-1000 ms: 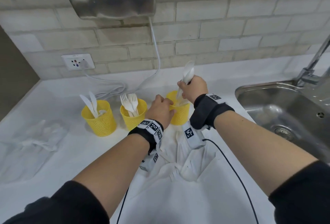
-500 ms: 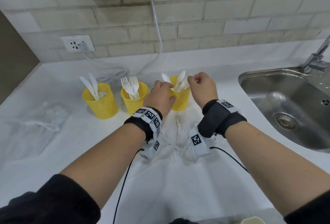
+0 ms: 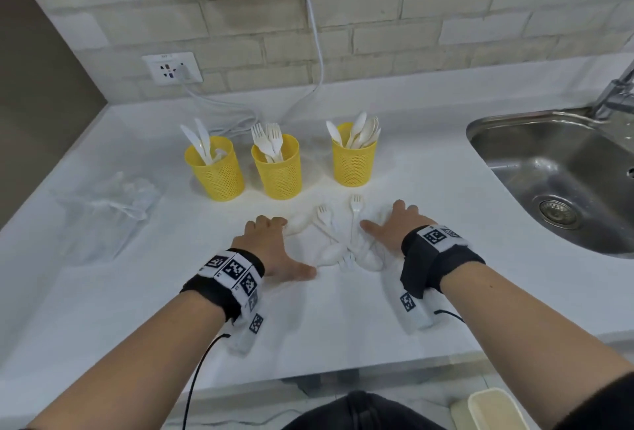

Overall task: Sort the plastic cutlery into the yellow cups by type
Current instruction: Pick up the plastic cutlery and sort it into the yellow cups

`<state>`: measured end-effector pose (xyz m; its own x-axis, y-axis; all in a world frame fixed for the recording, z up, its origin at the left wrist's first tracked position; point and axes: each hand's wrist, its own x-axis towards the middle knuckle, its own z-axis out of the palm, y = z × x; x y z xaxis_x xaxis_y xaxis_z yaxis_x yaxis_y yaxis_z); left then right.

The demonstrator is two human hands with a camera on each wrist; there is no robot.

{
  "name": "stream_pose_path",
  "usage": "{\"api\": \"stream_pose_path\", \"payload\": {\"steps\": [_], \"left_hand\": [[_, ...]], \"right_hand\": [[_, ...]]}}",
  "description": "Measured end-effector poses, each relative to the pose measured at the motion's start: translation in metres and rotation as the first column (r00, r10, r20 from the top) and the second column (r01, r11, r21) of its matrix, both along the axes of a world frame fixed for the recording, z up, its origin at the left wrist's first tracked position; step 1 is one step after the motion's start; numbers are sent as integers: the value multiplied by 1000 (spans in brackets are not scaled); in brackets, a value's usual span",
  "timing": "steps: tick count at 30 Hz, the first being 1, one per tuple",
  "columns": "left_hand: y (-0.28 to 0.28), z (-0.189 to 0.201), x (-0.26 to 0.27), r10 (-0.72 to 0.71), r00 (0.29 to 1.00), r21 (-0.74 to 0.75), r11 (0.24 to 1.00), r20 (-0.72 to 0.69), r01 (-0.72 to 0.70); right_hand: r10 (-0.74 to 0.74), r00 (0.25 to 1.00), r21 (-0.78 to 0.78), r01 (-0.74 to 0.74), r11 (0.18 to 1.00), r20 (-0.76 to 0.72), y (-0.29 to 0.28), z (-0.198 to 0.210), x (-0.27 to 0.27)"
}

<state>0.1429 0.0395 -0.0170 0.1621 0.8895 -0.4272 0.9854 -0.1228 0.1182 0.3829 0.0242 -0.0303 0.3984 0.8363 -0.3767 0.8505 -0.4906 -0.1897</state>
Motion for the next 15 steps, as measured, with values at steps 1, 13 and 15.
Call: {"api": "stream_pose_path", "payload": {"steps": [1, 13, 15], "left_hand": [[-3, -3, -3, -5, 1000, -10, 1000, -19, 5], [5, -14, -2, 164, 966, 61, 982, 200, -179], [6, -13, 5, 172, 962, 51, 981, 214, -187]], "right_hand": [[23, 1000, 1, -23, 1000, 14, -1, -2, -5], [303, 947, 325, -255, 911, -106, -6, -3, -39], [160, 985, 315, -132, 940, -65, -9, 0, -38]]}}
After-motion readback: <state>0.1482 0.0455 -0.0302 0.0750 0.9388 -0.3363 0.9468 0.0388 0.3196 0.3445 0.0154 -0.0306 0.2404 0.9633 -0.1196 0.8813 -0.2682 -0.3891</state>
